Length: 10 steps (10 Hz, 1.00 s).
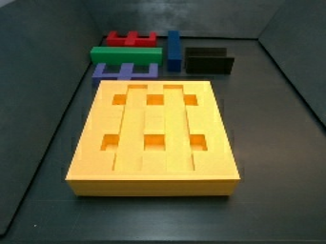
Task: Pick up the green object. Move up. Move to above the board. Insert the green object.
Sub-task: Pick up the green object.
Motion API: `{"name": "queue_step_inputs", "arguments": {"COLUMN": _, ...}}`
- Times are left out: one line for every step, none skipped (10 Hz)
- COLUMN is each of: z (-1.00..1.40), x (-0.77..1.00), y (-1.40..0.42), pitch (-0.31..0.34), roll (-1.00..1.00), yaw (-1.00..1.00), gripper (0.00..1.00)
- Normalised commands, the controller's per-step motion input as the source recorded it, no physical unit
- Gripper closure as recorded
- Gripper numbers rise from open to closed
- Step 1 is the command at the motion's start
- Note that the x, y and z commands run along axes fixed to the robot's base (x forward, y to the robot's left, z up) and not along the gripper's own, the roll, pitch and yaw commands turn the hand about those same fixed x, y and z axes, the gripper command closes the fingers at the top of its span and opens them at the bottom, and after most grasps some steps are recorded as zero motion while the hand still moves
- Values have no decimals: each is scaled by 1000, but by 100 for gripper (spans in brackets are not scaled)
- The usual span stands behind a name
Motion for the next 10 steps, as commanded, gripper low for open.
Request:
{"name": "queue_step_inputs", "arguments": {"z": 0, "x": -20, "y": 0, "pitch": 0, "roll": 0, "yaw": 0, "gripper": 0}}
{"name": "queue_step_inputs", "arguments": {"z": 0, "x": -54, "y": 0, "pitch": 0, "roll": 0, "yaw": 0, "gripper": 0}}
{"name": "queue_step_inputs", "arguments": {"z": -69, "x": -466, "y": 109, "pitch": -189, "roll": -77, "yaw": -166, "gripper": 0}}
{"name": "queue_step_inputs", "arguments": {"z": -437, "x": -420, "y": 240, "pitch": -116, "roll": -180, "yaw": -483, "gripper": 0}}
{"name": "queue_step_inputs", "arguments": {"z": -423, "x": -523, "y": 49, "pitch": -154, "roll": -139, "yaw": -671, "gripper": 0}}
{"name": "queue_step_inputs", "arguments": {"z": -340, "x": -526, "y": 80, "pitch": -114, "roll": -66, "yaw": -694, "gripper": 0}}
{"name": "queue_step_inputs", "arguments": {"z": -226, "x": -466, "y": 66, "pitch": -60, "roll": 0, "yaw": -789, "gripper": 0}}
{"name": "queue_step_inputs", "arguments": {"z": -186, "x": -340, "y": 11, "pitch": -46, "roll": 0, "yaw": -871, "gripper": 0}}
{"name": "queue_step_inputs", "arguments": {"z": -231, "x": -326, "y": 0, "pitch": -49, "roll": 0, "yaw": -871, "gripper": 0}}
{"name": "queue_step_inputs", "arguments": {"z": -194, "x": -243, "y": 0, "pitch": -16, "roll": 0, "yaw": -909, "gripper": 0}}
